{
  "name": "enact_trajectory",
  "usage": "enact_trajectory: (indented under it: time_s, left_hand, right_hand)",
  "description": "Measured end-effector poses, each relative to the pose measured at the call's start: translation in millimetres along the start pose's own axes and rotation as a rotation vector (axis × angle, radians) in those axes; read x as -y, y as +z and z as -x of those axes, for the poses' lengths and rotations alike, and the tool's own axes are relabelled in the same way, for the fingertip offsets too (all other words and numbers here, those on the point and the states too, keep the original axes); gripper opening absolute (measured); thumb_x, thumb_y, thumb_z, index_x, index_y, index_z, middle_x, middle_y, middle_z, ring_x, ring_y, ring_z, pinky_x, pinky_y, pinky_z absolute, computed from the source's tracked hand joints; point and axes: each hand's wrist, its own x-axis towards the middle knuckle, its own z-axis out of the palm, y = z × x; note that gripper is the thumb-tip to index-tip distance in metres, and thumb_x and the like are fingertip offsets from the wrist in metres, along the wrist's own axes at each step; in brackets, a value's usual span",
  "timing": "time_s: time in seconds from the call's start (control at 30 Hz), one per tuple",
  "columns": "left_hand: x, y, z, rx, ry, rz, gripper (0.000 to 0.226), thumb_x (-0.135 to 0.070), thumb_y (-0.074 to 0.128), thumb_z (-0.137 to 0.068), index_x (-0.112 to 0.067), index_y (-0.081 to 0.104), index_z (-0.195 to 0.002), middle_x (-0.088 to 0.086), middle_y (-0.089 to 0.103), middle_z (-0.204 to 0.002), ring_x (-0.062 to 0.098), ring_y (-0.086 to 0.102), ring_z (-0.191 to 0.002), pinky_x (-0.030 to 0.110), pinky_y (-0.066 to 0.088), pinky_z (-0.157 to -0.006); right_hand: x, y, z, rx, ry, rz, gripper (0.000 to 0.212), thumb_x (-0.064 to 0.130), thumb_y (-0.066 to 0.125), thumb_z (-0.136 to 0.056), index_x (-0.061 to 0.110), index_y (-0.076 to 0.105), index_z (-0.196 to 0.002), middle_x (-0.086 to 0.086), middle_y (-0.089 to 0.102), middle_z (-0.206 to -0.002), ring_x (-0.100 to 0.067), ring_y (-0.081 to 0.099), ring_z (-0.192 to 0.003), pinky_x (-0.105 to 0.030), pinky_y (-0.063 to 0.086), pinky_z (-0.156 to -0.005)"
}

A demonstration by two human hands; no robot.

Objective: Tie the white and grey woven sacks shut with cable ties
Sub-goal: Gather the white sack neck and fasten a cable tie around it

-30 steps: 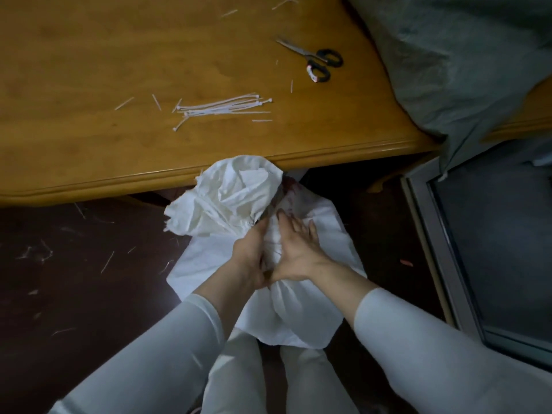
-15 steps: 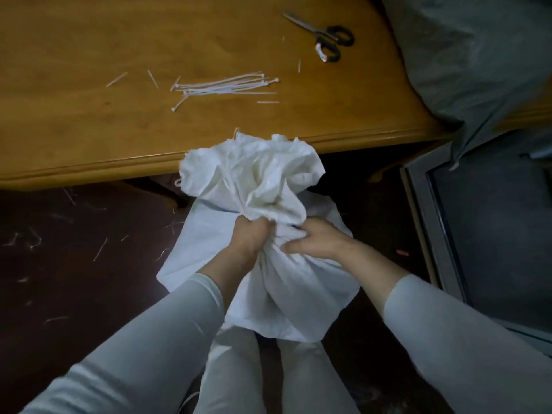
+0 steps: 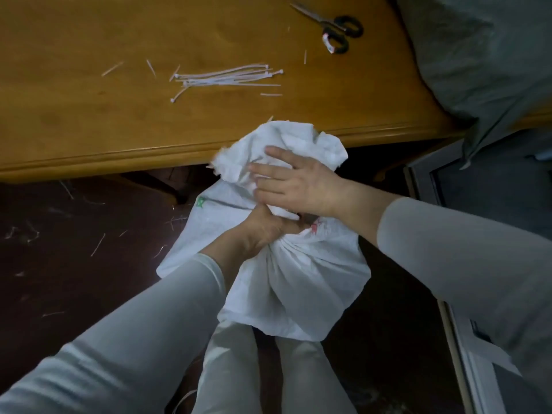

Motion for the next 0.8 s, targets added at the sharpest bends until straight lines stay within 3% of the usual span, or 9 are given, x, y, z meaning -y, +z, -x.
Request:
enact_trajectory:
  time_s: [0.1,0.2,0.27,0.33,0.4,0.5,0.63,0.67,0.8]
  left_hand:
    - [0.3,6.0,8.7,-0.185,-0.014,0.058,0.056,-0.02,0.083,-0.053,-0.006,0.065,-0.104,0.008,0.071,-0.102,0.021,0.067,-0.098,0.039,0.053,-0.093]
    - [0.5,20.2,27.3,-0.554,-0.005,0.043,0.056,-0.025,0.085,-0.056,-0.009,0.061,-0.103,-0.002,0.068,-0.093,0.014,0.066,-0.087,0.026,0.053,-0.079]
    - [0.4,30.8,34.2,-0.701,-0.003,0.088,0.086,-0.025,0.086,-0.06,-0.012,0.041,-0.132,-0.01,0.058,-0.1,0.007,0.059,-0.093,0.017,0.044,-0.078]
    - [1.0,37.4,38.3,-0.658,-0.037,0.09,0.098,-0.025,0.083,-0.063,-0.011,0.026,-0.142,-0.008,0.055,-0.106,0.009,0.055,-0.099,0.022,0.042,-0.083]
    - [7.1,31.1,29.1,-0.694,-0.094,0.173,0.065,-0.027,0.075,-0.069,-0.004,0.047,-0.123,0.004,0.063,-0.102,0.021,0.061,-0.098,0.027,0.044,-0.078]
    - [5.6,16.7,17.6,-0.77,-0.216,0.445,0.015,-0.016,0.056,-0.086,-0.002,0.058,-0.086,0.017,0.064,-0.099,0.033,0.061,-0.095,0.033,0.043,-0.073]
    - [25.3,-12.8,7.3,-0.747,-0.287,0.75,0.031,-0.015,0.053,-0.081,-0.011,0.064,-0.11,0.029,0.054,-0.108,0.027,0.053,-0.097,0.038,0.046,-0.084]
    - [29.8,-16.4,12.4,-0.501,-0.371,0.843,0.04,-0.028,0.063,-0.076,-0.013,0.064,-0.114,0.029,0.057,-0.114,0.027,0.059,-0.101,0.04,0.05,-0.087]
    - [44.9,-18.5,3.8,-0.465,-0.48,0.844,0.059,-0.048,0.068,-0.074,-0.007,0.061,-0.115,0.017,0.067,-0.112,0.034,0.067,-0.099,0.048,0.053,-0.089]
  right_hand:
    - [-6.1,-14.7,-26.6,0.038,0.009,0.015,0.01,0.027,0.074,-0.069,0.03,0.068,-0.061,0.015,0.063,-0.061,-0.005,0.064,-0.074,-0.033,0.028,-0.108]
    - [-3.9,-39.3,-37.0,0.318,0.11,-0.365,0.01,0.019,0.057,-0.082,0.013,0.065,-0.085,-0.002,0.067,-0.086,-0.012,0.055,-0.072,-0.025,0.043,-0.084]
    - [-2.8,-56.6,-39.5,0.467,0.039,-0.351,0.009,0.019,0.059,-0.082,0.013,0.061,-0.089,-0.002,0.062,-0.087,-0.016,0.058,-0.079,-0.028,0.045,-0.066]
    - [-1.4,-63.5,-39.2,0.361,-0.075,-0.304,0.009,0.022,0.052,-0.085,0.016,0.055,-0.079,-0.001,0.053,-0.074,-0.012,0.054,-0.071,-0.026,0.037,-0.053]
    - [-2.6,-70.5,-45.2,0.226,-0.103,-0.285,0.006,0.021,0.051,-0.086,0.015,0.052,-0.084,-0.003,0.049,-0.074,-0.017,0.049,-0.066,-0.029,0.037,-0.053]
    - [14.9,-68.6,-58.3,-0.112,-0.023,-0.327,0.029,0.002,0.058,-0.079,0.011,0.057,-0.106,-0.008,0.061,-0.101,-0.025,0.058,-0.098,-0.038,0.046,-0.087]
    - [38.2,-53.8,-33.0,-0.65,0.199,-0.611,0.021,0.001,0.051,-0.073,0.009,0.067,-0.083,-0.01,0.067,-0.097,-0.027,0.059,-0.096,-0.035,0.045,-0.087]
    - [43.5,-47.4,-19.5,-0.592,0.329,-0.773,0.026,0.007,0.048,-0.073,0.011,0.066,-0.091,-0.009,0.064,-0.103,-0.025,0.055,-0.101,-0.035,0.044,-0.088]
    - [66.0,-19.2,11.8,0.114,0.578,-1.143,0.073,0.044,0.066,-0.079,0.021,0.035,-0.141,-0.001,0.04,-0.144,-0.02,0.034,-0.133,-0.035,0.029,-0.11]
